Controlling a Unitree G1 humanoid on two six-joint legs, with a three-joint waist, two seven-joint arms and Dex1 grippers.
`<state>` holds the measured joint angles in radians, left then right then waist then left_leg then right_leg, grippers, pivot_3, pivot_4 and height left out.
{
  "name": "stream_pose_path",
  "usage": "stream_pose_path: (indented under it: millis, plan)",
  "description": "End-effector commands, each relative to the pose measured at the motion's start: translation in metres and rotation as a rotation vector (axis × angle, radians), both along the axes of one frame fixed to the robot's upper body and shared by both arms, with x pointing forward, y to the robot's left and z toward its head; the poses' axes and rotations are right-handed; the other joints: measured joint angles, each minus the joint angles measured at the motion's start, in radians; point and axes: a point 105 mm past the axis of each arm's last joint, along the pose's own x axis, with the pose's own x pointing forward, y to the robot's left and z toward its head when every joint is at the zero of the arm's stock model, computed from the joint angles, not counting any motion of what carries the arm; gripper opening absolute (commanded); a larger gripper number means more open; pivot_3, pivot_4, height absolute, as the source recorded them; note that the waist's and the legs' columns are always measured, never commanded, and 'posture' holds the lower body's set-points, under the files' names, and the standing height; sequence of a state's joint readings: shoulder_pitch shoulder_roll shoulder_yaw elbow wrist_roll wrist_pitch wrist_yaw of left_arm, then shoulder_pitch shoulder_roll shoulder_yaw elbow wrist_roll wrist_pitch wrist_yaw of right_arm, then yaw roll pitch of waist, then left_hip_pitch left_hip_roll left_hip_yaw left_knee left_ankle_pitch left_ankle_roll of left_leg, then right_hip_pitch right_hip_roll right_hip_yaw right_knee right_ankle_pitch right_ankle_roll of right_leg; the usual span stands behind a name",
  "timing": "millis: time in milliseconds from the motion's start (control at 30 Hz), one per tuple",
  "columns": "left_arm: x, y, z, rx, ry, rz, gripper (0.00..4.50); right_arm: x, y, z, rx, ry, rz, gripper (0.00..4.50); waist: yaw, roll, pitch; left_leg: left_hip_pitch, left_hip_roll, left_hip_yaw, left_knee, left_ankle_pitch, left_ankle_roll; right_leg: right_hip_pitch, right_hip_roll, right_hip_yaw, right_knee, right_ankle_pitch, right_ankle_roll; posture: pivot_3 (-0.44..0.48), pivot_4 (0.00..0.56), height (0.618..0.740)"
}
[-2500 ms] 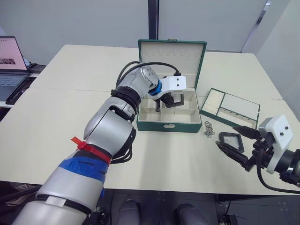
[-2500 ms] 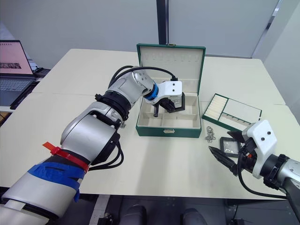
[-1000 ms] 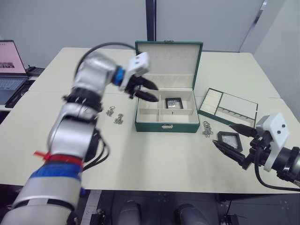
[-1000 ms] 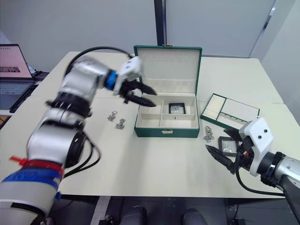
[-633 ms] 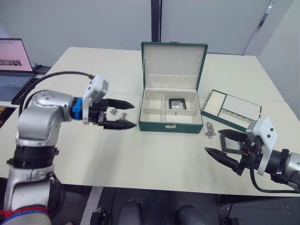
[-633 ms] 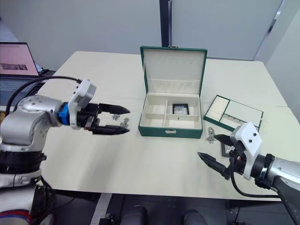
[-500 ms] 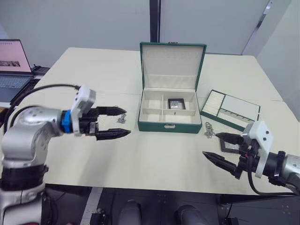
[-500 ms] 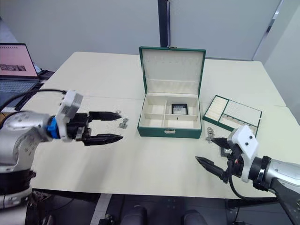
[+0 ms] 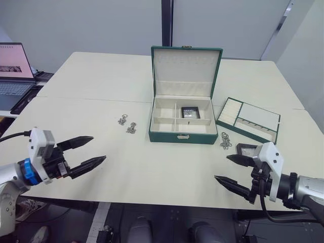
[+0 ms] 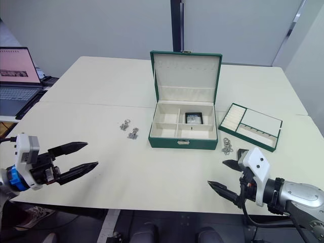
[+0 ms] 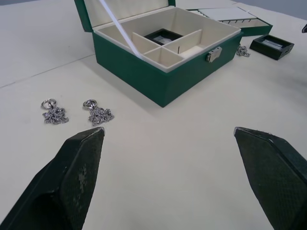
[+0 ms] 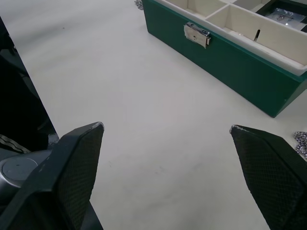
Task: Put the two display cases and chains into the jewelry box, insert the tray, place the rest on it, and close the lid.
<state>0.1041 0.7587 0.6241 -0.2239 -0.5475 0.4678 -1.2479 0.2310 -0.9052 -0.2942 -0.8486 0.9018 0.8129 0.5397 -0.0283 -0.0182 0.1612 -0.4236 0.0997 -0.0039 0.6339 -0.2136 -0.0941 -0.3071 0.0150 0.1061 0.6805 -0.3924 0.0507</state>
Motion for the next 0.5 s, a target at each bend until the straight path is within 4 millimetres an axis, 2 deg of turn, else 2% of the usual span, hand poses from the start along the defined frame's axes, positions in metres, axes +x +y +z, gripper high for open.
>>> stream_pose_path:
  millis: [33, 200, 367, 500]
  plan:
    - [0.000, 0.004, 0.014, 0.012, -0.066, 0.004, 4.49, -0.001, 0.003, 0.008, 0.009, -0.045, 0.021, 4.50, 0.000, -0.001, 0.000, 0.000, 0.000, 0.000, 0.000, 0.000, 0.000, 0.000, 0.000, 0.000, 0.000, 0.000, 0.000, 0.000, 0.150, 0.740]
    - [0.006, 0.005, 0.019, 0.003, -0.091, 0.036, 4.49, -0.001, 0.008, 0.014, 0.006, -0.080, 0.046, 4.50, 0.000, -0.001, -0.001, 0.000, 0.000, 0.000, -0.001, 0.000, 0.000, 0.000, 0.000, 0.000, 0.000, 0.000, 0.000, 0.000, 0.150, 0.740]
    - [0.013, 0.014, 0.016, 0.016, -0.060, 0.150, 4.49, 0.006, 0.036, 0.049, 0.055, -0.213, 0.133, 4.50, -0.008, -0.001, -0.001, 0.003, 0.000, 0.001, -0.003, 0.000, 0.000, 0.000, 0.000, 0.002, 0.000, 0.000, 0.000, 0.000, 0.150, 0.740]
    - [0.014, 0.013, 0.019, 0.004, -0.066, 0.173, 4.49, 0.008, 0.046, 0.059, 0.068, -0.234, 0.161, 4.50, -0.004, -0.002, -0.001, 0.004, 0.000, 0.002, -0.005, 0.000, 0.000, -0.001, 0.000, 0.003, 0.000, 0.000, 0.000, 0.000, 0.150, 0.740]
